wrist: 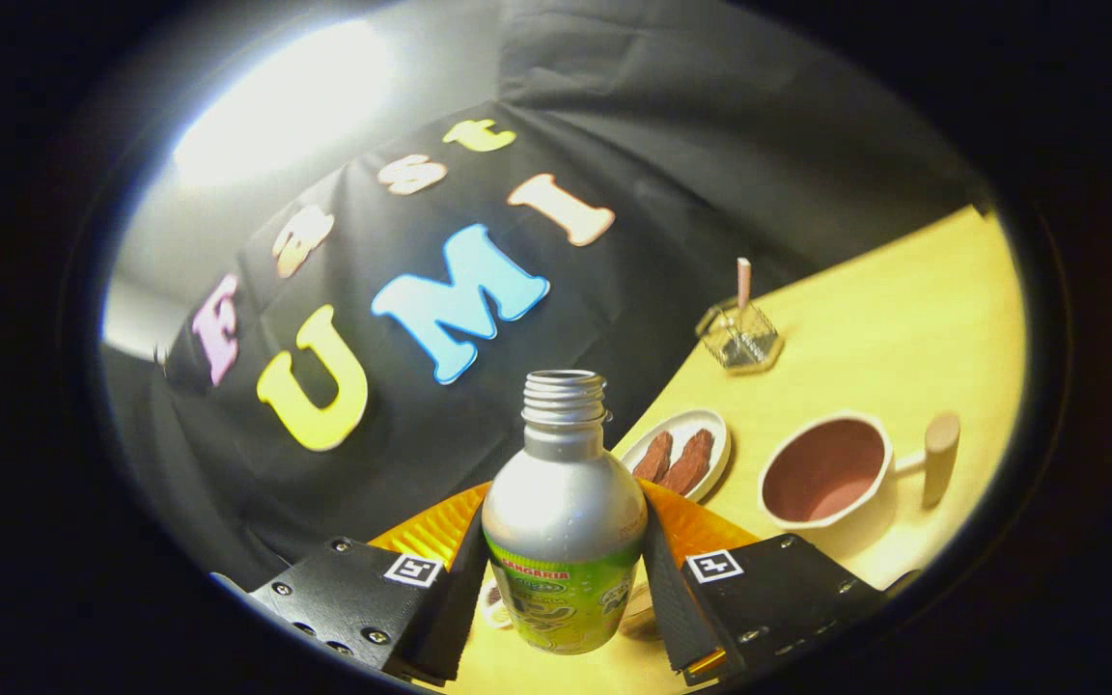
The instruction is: Take the bottle from table, then pour the juice into the cup, finally place the bottle on the coaster
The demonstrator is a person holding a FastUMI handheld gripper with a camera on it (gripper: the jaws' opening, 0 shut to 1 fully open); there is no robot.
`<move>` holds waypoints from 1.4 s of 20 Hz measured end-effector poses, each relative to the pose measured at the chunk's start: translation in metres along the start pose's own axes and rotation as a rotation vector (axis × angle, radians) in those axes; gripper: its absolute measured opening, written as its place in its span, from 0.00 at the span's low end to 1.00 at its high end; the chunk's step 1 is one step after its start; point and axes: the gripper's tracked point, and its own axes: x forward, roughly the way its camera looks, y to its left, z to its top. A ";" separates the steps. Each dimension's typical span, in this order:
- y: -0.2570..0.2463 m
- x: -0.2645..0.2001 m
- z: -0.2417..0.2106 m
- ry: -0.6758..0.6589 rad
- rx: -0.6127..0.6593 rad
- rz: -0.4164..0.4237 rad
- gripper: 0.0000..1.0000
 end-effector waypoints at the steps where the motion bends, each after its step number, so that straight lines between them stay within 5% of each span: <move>1: 0.000 0.003 -0.002 0.000 -0.081 -0.019 0.77; 10: 0.063 0.010 0.006 -0.056 -0.637 0.036 0.77; 22: 0.034 0.055 -0.085 0.094 -0.738 0.074 0.77; 28: 0.027 0.059 -0.090 0.079 -0.737 0.081 0.77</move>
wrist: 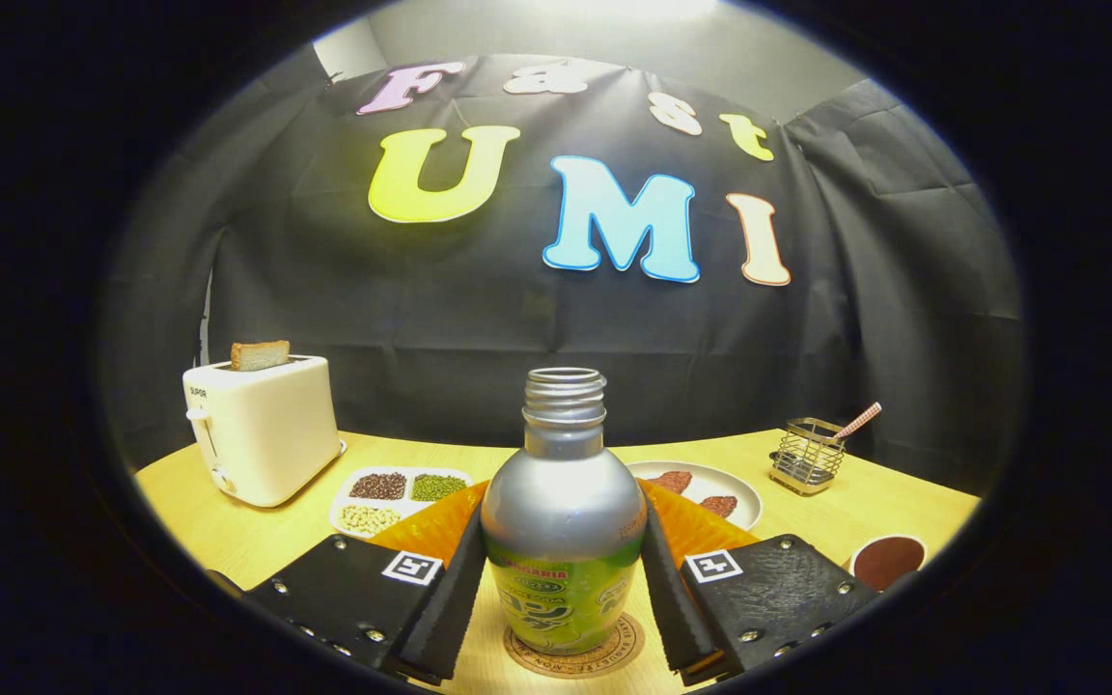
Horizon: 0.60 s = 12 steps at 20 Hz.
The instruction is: Take the bottle from table, then pour the juice into the cup, finally place the bottle on the coaster
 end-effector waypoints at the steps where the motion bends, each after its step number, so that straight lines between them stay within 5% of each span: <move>1: -0.002 0.001 -0.003 0.002 0.011 0.003 0.77; 9: -0.006 -0.002 -0.008 -0.003 0.051 -0.010 0.77; 12: -0.008 -0.012 0.012 -0.026 0.016 -0.012 0.90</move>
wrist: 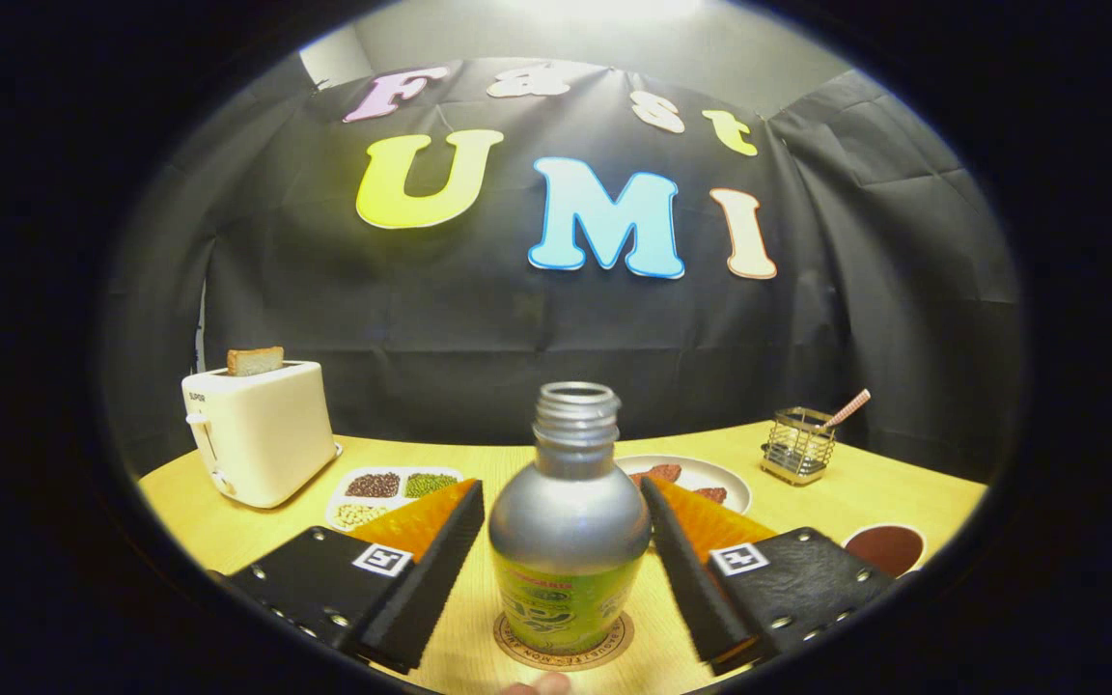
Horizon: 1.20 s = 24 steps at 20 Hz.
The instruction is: Take the bottle from table, then pour the juice into the cup, finally place the bottle on the coaster
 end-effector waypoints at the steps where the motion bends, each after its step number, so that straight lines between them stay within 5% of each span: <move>1: -0.002 -0.004 0.011 -0.022 -0.003 0.000 0.99; 8: -0.029 -0.057 0.150 -0.140 0.021 -0.039 0.98; 14: -0.008 -0.107 0.271 -0.227 0.043 0.152 0.98; 24: -0.064 -0.151 0.274 -0.257 0.027 0.150 0.98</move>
